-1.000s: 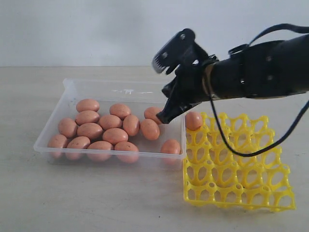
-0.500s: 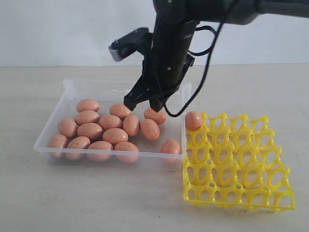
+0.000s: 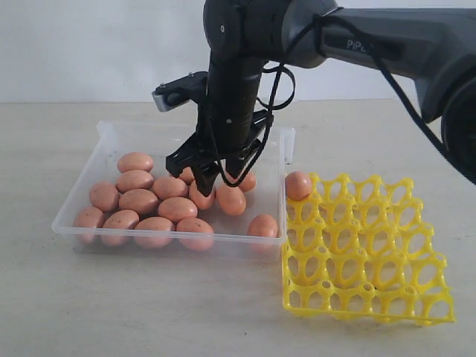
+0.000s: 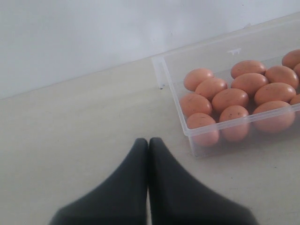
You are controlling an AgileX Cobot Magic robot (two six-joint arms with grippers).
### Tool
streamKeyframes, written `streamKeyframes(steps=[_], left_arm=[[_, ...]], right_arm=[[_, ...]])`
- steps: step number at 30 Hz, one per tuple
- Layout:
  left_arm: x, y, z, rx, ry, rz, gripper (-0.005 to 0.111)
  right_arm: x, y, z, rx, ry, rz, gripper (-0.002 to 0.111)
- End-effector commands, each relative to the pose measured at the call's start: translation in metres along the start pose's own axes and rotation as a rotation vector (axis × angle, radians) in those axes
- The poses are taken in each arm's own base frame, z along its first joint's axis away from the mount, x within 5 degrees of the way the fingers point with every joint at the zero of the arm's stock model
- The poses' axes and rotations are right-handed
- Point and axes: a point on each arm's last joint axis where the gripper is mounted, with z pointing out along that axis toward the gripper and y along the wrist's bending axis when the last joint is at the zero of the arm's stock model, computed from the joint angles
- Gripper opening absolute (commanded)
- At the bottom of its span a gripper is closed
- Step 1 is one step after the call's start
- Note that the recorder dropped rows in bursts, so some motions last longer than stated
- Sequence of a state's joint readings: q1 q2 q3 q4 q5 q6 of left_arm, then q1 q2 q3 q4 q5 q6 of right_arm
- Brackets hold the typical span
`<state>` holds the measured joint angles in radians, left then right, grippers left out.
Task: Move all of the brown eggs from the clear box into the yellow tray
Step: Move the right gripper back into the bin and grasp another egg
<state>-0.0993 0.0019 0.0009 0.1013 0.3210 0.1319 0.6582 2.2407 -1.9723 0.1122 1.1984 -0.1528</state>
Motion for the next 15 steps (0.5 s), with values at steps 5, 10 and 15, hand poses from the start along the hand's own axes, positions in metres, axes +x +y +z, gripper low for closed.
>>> streamKeyframes(steps=[5, 10, 15], left_arm=[[-0.001, 0.0, 0.0, 0.004, -0.011, -0.006, -0.004], [-0.001, 0.0, 0.0, 0.004, -0.011, -0.006, -0.004], [-0.001, 0.0, 0.0, 0.004, -0.011, -0.006, -0.004]], right_arm=[[0.0, -0.011, 0.023, 0.042, 0.032, 0.07, 0.055], [-0.002, -0.018, 0.037, 0.104, 0.03, 0.087, 0.054], [-0.007, -0.021, 0.047, 0.114, -0.021, 0.117, 0.054]])
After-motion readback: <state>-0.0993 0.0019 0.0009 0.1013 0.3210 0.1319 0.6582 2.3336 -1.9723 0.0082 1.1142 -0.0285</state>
